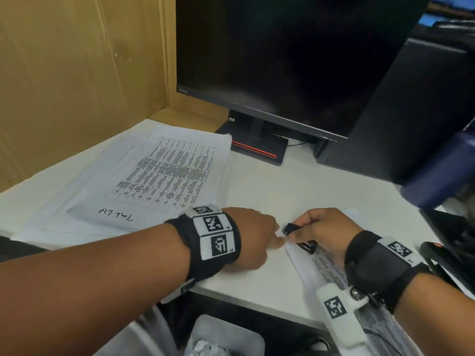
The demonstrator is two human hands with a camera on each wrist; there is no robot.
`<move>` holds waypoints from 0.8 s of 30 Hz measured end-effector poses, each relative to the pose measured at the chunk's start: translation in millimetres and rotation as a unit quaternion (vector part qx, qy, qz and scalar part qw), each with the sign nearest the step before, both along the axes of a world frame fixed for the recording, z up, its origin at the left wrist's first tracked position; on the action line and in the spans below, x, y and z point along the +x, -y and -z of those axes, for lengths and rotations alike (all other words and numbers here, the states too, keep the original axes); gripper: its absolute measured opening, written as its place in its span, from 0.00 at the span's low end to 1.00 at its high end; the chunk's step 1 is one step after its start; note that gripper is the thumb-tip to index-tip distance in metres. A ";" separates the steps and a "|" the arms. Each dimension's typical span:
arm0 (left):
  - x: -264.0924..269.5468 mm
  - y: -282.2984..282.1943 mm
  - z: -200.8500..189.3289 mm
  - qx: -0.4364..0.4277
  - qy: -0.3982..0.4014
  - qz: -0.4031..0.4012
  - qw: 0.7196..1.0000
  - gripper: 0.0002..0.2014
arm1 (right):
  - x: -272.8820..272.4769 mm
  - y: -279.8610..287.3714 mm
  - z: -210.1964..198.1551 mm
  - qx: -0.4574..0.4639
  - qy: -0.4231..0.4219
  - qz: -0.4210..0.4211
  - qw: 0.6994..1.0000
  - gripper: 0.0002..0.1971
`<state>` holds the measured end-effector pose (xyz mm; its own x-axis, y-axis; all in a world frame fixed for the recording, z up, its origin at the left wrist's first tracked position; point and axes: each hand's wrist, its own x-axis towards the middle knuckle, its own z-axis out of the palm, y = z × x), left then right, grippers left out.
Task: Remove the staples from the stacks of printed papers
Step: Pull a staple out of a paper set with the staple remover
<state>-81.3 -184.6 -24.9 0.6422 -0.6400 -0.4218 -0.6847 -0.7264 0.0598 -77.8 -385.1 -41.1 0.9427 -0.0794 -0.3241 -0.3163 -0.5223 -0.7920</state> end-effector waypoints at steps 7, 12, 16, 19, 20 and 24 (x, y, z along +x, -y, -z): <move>-1.5 0.6 -3.7 0.005 0.001 0.002 1.000 0.30 | -6.1 -3.4 1.2 0.008 0.037 0.007 0.999 0.09; -8.2 2.8 -5.7 -0.007 0.026 -0.032 0.999 0.30 | -7.7 -1.2 4.9 -0.006 0.047 -0.003 0.999 0.09; -12.8 1.7 -11.1 0.023 0.005 -0.014 1.000 0.33 | -7.4 -1.8 5.8 -0.007 0.053 0.002 0.999 0.08; -13.6 2.5 -12.3 0.024 0.002 -0.015 1.000 0.33 | -8.9 -3.1 4.7 -0.005 0.054 0.003 0.998 0.09; -13.4 2.9 -12.2 0.025 0.002 -0.016 1.000 0.34 | -8.8 -3.6 4.5 -0.005 0.055 0.002 0.998 0.09; -11.5 4.0 -8.7 0.028 0.003 -0.017 0.999 0.34 | -8.9 -2.7 5.9 -0.014 0.061 -0.006 0.998 0.08</move>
<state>-92.8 -188.5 -16.2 0.6654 -0.5938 -0.4523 -0.6601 -0.7511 0.0149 -86.7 -382.5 -46.9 0.9760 -0.0758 -0.2040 -0.2118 -0.5472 -0.8098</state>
